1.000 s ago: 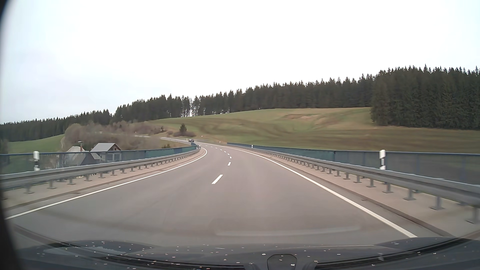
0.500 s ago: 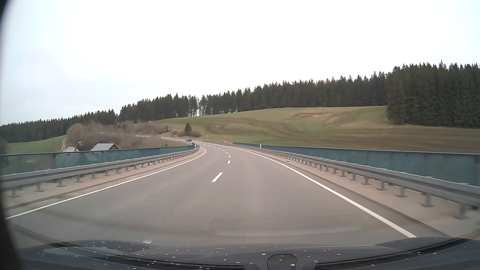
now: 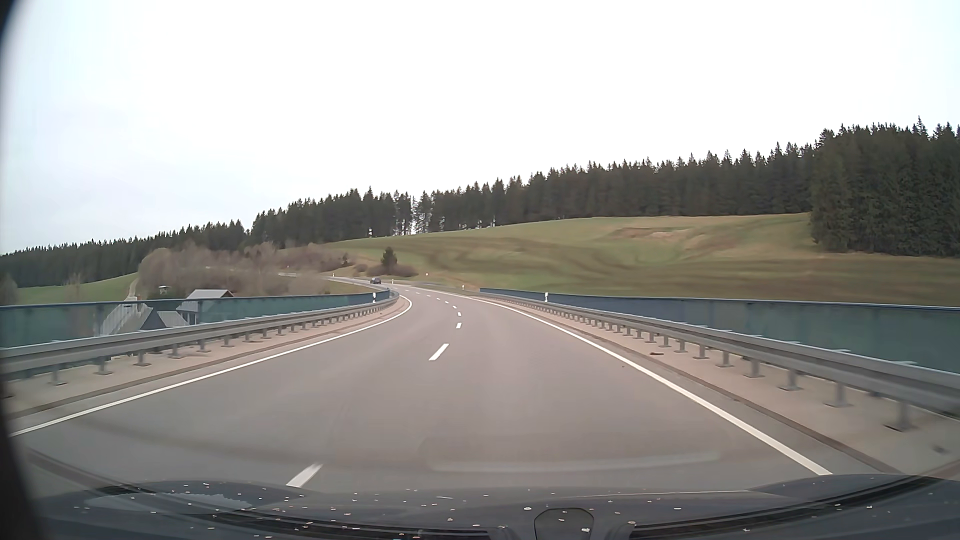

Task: Follow the waypoints while adhering to traffic rules and regulations

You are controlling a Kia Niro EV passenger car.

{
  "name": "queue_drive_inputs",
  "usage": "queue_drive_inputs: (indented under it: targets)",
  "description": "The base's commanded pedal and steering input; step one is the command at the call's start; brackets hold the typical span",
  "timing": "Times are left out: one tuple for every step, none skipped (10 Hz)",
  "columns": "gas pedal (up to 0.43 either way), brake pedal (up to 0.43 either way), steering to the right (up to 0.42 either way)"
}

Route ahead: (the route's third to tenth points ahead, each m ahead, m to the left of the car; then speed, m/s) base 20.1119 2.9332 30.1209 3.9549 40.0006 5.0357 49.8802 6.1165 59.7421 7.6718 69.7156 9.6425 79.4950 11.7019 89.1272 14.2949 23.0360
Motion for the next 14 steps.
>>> queue_drive_inputs:
  targets:
    - [0.157,0.000,-0.017]
    - [0.157,0.000,-0.016]
    - [0.169,0.000,-0.016]
    - [0.169,0.000,-0.016]
    - [0.169,0.000,-0.016]
    - [0.177,0.000,-0.016]
    - [0.189,0.000,-0.017]
    - [0.189,0.000,-0.017]
    - [0.197,0.000,-0.017]
    - [0.197,0.000,-0.017]
    - [0.209,0.000,-0.017]
    - [0.209,0.000,-0.017]
    - [0.209,0.000,-0.017]
    - [0.209,0.000,-0.017]
